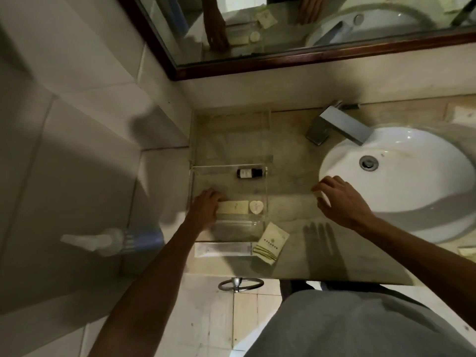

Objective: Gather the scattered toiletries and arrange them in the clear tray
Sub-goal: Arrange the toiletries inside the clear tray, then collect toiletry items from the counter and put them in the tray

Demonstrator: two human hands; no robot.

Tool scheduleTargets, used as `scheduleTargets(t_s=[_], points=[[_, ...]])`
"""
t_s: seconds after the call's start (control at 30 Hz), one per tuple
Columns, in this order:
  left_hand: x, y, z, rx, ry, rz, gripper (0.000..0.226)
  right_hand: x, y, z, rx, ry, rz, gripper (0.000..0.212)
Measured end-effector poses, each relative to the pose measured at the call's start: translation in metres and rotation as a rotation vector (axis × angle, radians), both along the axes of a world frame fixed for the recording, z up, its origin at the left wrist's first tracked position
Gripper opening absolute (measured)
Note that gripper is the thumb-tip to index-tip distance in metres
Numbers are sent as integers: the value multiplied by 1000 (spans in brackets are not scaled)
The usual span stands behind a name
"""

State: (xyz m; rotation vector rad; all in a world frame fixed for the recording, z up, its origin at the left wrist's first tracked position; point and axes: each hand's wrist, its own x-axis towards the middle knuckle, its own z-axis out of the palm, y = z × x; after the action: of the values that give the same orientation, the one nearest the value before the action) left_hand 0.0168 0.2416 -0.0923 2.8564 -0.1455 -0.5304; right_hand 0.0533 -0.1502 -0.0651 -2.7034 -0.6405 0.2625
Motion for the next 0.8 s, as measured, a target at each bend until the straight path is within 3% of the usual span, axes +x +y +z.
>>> scheduleTargets(t_s=[0.1, 0.17, 0.27, 0.37, 0.43, 0.57, 0.7, 0.8], points=[[8, -35, 10, -110, -223, 3, 48, 4, -16, 10, 26, -35, -4, 31], [17, -94, 21, -205, -378, -24, 50, 9, -40, 19, 21, -45, -42, 37], [28, -217, 34, -322, -441, -135, 54, 10, -107, 27, -42, -31, -111, 41], [36, -334, 34, -435, -380, -230, 61, 3, -197, 24, -128, -26, -221, 39], [38, -402, 34, -484, -325, -270, 64, -7, -263, 21, -141, 1, -413, 37], [39, -523, 27, -426, -216, -418, 62, -44, -391, 15, -186, 21, -787, 33], [35, -628, 4, -331, -125, -612, 45, -80, -469, -7, -166, 204, -917, 30], [24, -690, -9, -293, -10, -564, 27, -96, -481, -28, -169, 308, -923, 34]])
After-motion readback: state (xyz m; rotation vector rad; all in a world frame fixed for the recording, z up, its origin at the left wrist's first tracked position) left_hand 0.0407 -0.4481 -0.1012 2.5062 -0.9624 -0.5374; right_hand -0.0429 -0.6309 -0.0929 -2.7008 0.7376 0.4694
